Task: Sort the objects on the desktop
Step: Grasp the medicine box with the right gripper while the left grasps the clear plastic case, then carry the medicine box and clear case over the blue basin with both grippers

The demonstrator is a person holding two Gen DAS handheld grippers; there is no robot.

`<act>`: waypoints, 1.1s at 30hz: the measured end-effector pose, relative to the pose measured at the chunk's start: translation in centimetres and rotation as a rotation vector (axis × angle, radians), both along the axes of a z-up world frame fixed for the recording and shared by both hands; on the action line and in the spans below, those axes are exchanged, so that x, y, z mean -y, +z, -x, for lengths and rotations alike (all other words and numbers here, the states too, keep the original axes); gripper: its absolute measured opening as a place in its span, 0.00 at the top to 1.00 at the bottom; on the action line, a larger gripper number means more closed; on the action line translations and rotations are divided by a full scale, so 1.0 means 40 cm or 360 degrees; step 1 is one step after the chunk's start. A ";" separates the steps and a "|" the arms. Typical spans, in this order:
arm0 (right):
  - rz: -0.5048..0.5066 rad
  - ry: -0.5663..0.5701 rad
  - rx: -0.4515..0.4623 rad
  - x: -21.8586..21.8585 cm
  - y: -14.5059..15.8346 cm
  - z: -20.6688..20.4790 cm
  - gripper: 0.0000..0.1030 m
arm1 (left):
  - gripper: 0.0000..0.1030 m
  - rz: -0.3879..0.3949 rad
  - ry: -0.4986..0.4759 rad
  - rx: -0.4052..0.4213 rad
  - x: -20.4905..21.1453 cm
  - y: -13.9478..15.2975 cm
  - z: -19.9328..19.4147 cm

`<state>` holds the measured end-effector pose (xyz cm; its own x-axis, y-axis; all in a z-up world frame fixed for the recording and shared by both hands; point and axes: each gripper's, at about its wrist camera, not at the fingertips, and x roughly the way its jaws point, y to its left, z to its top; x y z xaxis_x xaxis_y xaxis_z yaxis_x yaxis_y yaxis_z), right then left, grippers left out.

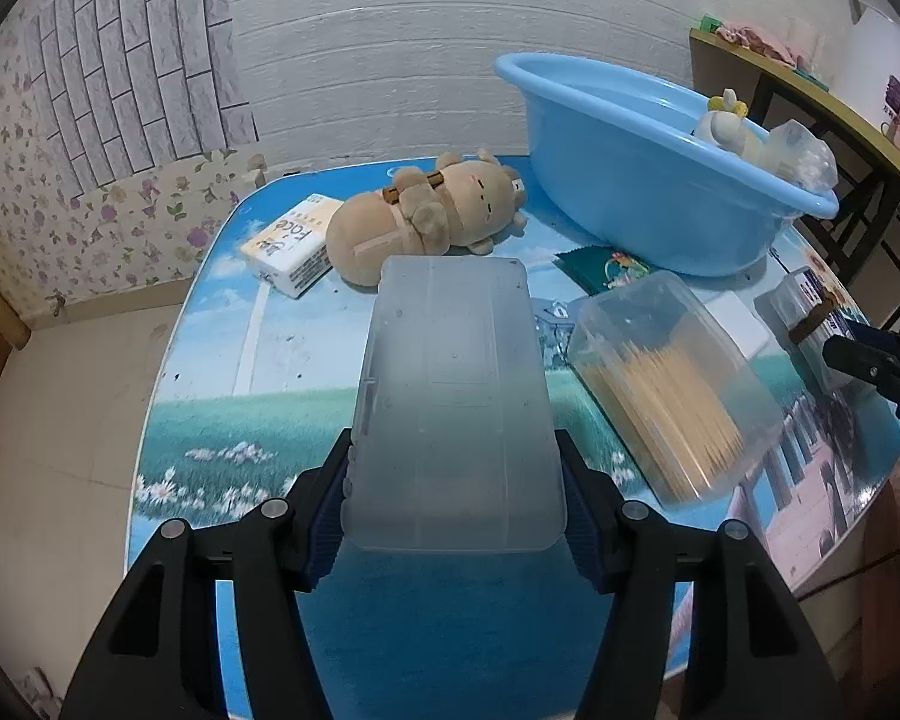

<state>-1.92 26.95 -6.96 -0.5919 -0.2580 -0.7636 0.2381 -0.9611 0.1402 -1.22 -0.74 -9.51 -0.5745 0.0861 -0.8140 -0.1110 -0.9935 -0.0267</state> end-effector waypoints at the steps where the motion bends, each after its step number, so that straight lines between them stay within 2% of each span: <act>1: -0.0003 0.0002 0.0002 0.001 0.001 0.000 0.48 | 0.41 0.0003 -0.0004 0.0008 -0.001 0.001 -0.006; 10: -0.0012 0.0007 0.0005 0.005 0.000 -0.002 0.48 | 0.41 -0.0014 -0.0011 0.0028 -0.010 -0.004 -0.014; 33: -0.0061 0.0015 0.0010 0.021 -0.016 0.018 0.47 | 0.40 0.0010 -0.0009 0.0023 -0.007 -0.017 0.042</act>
<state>-2.65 26.13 -7.59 -0.5849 -0.2341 -0.7766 0.2466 -0.9635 0.1047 -2.91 -0.45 -10.20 -0.5621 0.0844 -0.8228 -0.1165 -0.9929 -0.0223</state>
